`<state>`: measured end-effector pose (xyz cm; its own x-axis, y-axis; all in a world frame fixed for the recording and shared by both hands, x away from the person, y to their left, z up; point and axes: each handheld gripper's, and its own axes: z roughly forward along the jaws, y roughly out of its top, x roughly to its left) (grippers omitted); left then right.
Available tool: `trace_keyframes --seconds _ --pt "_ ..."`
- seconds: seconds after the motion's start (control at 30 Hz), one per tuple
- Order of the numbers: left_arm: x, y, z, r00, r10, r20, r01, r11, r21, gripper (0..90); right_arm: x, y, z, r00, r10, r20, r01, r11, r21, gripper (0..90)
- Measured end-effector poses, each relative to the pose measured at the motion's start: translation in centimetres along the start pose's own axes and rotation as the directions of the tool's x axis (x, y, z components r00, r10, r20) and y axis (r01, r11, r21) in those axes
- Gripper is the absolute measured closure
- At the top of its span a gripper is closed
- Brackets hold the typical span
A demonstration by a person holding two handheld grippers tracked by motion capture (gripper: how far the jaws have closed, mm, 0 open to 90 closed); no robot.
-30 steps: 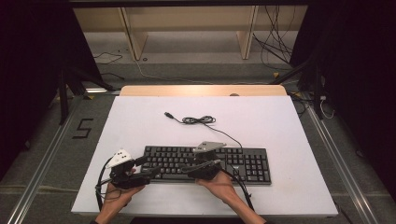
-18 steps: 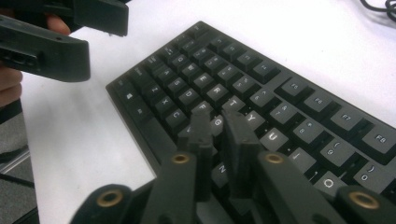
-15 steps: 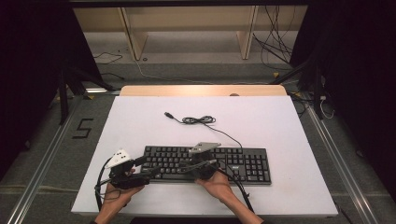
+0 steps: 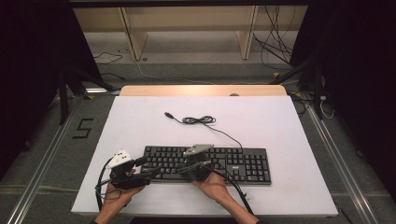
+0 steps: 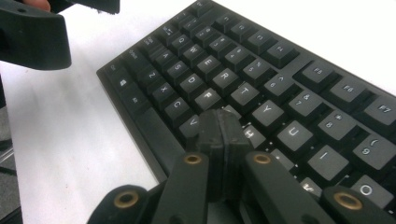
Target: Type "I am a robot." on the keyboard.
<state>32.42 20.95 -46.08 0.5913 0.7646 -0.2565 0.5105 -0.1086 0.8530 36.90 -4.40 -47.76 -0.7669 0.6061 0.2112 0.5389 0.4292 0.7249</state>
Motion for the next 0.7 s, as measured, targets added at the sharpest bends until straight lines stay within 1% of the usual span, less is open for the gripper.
trace_keyframes --seconds 0.23,0.33,0.37,0.43,0.7 --pt "-0.01 0.00 0.01 1.0000 0.001 0.000 -0.001 1.0000 0.002 25.4 -0.01 -0.10 0.29 1.0000 0.000 0.002 0.000 1.000 0.013 90.0" --pt "0.00 -0.02 0.04 1.0000 0.001 -0.002 -0.001 1.0000 0.005 25.4 0.00 -0.26 0.53 0.9999 -0.012 0.007 0.012 1.000 0.024 90.0" --pt "0.01 -0.02 0.05 1.0000 0.000 -0.002 0.000 1.0000 0.005 25.5 0.04 -0.36 0.57 0.9999 -0.007 0.007 0.007 1.000 0.016 90.0" --pt "0.03 -0.03 0.04 1.0000 0.000 -0.003 0.000 1.0000 0.005 25.4 0.18 -0.37 0.57 0.9998 -0.016 0.011 0.015 1.000 0.017 90.0" --pt "0.04 -0.04 0.04 1.0000 0.001 -0.004 -0.001 1.0000 0.005 25.4 0.12 -0.36 0.51 1.0000 -0.001 0.008 0.001 1.000 0.016 90.0"
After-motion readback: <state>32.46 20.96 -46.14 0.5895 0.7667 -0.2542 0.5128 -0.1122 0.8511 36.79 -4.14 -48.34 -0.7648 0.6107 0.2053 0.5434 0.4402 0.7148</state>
